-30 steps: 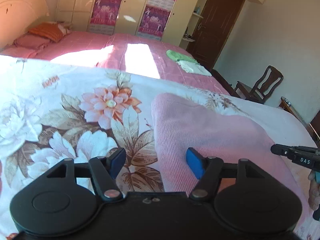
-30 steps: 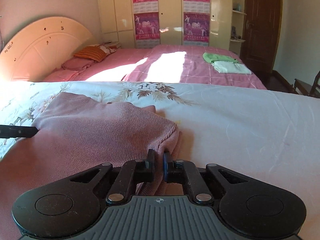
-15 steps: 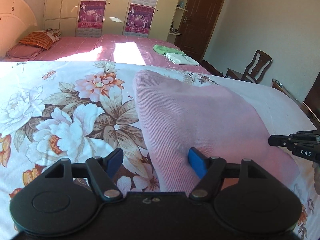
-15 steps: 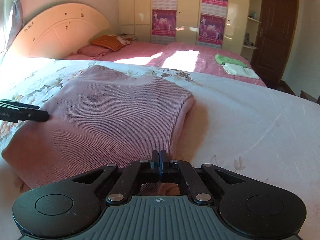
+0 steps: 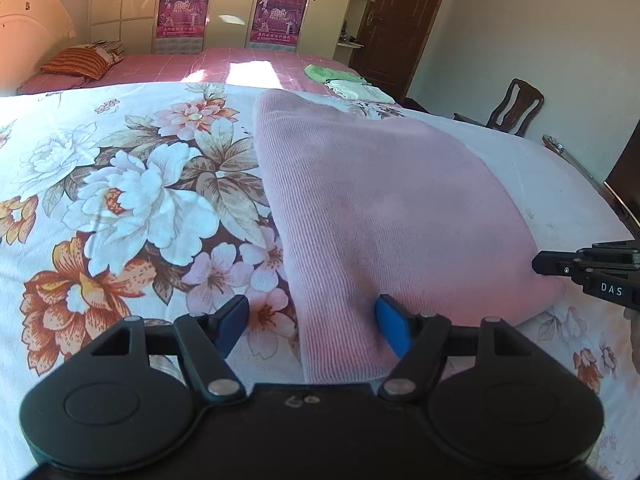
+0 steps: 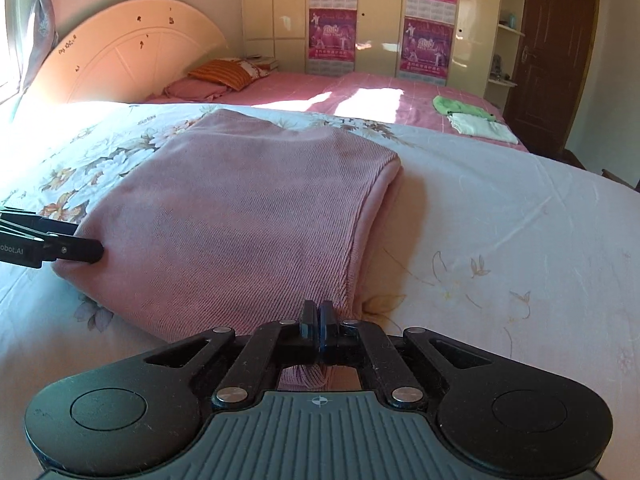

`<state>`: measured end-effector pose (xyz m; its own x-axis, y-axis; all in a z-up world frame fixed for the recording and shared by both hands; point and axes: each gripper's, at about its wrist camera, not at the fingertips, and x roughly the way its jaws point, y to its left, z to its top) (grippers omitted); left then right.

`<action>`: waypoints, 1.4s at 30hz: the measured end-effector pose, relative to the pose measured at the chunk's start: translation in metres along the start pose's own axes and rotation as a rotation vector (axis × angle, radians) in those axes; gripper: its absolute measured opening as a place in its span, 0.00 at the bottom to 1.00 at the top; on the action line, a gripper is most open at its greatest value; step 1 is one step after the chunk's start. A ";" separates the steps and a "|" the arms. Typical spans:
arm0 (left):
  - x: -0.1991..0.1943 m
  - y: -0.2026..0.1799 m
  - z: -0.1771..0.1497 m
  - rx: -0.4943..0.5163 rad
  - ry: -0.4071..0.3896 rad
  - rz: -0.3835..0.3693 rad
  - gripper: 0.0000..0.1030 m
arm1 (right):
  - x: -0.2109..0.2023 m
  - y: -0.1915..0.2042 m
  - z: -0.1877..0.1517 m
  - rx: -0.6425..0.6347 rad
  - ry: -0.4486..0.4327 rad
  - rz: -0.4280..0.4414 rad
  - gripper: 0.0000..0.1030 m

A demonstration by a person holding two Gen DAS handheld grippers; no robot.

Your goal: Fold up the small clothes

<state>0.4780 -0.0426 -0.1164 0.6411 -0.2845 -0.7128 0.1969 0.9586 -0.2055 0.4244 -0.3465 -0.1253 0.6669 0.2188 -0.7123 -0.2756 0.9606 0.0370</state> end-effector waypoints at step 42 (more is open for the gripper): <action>0.056 0.033 0.053 -0.288 0.060 -0.247 0.75 | 0.058 -0.132 0.032 0.653 0.093 0.439 0.49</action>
<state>0.5599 -0.0278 -0.1274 0.5543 -0.5146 -0.6542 0.1181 0.8267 -0.5501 0.5216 -0.4554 -0.1493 0.5226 0.6134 -0.5921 -0.0184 0.7025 0.7115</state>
